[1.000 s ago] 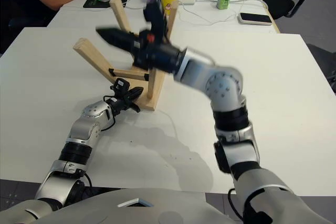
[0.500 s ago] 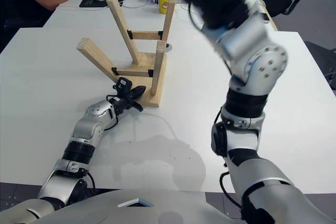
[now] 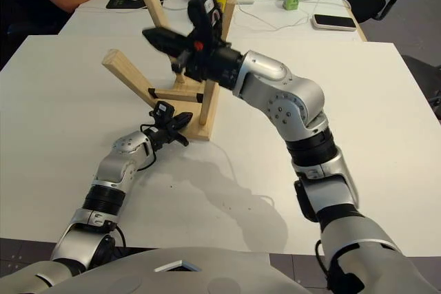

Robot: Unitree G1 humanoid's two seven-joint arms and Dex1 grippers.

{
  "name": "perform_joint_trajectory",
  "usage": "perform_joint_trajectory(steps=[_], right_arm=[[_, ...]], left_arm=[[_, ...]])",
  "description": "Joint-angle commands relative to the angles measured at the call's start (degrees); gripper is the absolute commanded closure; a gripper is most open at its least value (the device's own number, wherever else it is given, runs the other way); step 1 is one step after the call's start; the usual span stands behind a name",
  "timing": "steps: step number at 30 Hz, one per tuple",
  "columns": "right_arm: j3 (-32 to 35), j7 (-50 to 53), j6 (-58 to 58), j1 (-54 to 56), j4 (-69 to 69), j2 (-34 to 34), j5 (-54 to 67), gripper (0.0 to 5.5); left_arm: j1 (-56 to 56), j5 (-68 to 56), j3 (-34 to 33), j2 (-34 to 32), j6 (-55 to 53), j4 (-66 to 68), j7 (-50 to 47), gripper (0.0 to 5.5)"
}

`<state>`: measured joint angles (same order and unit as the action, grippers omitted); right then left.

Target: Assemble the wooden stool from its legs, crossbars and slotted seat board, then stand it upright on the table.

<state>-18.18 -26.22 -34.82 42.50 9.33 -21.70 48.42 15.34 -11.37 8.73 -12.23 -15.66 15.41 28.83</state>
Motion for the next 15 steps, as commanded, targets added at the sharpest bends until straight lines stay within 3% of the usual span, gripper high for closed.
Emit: perform_joint_trajectory(steps=[1,7,15], right_arm=[[-0.6,-1.6,-5.9,-10.9,-1.8,0.0,-0.6,5.49],[13.9,-4.1,-0.7,-5.5,2.5,9.0,13.8,5.49],[28.7,2.1,-1.2,-7.6,3.1,9.2,28.2,5.49]], left_arm=[[-10.8,2.9,1.6,-1.6,-10.1,7.7,-2.2,5.5],[-8.8,3.3,2.4,-1.1,-9.3,10.6,-1.8,5.5],[-9.2,3.2,2.5,-1.4,-3.8,7.0,-0.2,5.5]])
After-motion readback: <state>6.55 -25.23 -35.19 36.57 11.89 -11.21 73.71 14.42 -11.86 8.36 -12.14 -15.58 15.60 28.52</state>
